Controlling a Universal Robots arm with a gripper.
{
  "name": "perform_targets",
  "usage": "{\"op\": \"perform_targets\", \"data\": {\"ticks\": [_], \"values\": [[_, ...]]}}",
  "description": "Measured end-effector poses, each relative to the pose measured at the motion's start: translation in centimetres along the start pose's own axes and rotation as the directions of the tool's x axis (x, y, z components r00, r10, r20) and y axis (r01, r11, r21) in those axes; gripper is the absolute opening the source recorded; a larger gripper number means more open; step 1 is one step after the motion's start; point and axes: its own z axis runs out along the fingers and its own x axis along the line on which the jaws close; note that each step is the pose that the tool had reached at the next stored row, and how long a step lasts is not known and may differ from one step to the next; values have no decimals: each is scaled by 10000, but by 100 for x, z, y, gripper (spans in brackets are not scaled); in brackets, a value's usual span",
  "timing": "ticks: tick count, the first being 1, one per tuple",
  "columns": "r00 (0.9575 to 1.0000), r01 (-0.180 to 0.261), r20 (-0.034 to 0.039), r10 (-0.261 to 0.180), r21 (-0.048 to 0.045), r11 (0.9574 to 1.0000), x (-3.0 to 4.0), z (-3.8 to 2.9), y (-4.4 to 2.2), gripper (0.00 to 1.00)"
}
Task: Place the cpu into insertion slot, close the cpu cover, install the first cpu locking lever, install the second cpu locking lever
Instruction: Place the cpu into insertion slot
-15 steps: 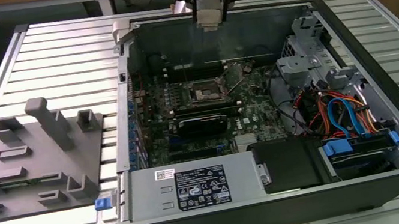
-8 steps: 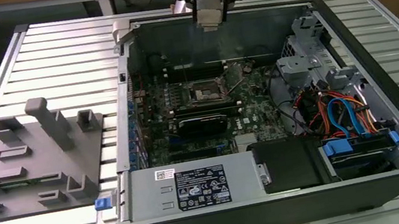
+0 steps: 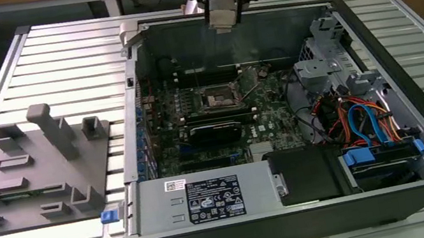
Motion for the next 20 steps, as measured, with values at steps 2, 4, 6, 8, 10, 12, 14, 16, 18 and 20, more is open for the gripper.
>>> {"op": "perform_targets", "data": {"ticks": [2,4,6,8,10,12,14,16,18,20], "values": [[10000,-74,7,74,-2,10000,0,0,0,54],[9999,-157,14,157,-3,9999,0,0,0,54],[9997,-250,22,250,-5,9997,0,1,0,54],[9993,-378,34,378,-8,9993,0,1,0,54],[9987,-511,46,511,-10,9987,0,1,0,54],[9978,-664,60,664,-12,9978,0,2,0,54],[9964,-841,76,841,-14,9965,0,2,0,54],[9946,-1034,94,1035,-20,9946,0,4,0,54],[9925,-1216,109,1216,-25,9926,0,4,0,54],[9903,-1384,124,1384,-30,9904,0,5,-1,54]]}}
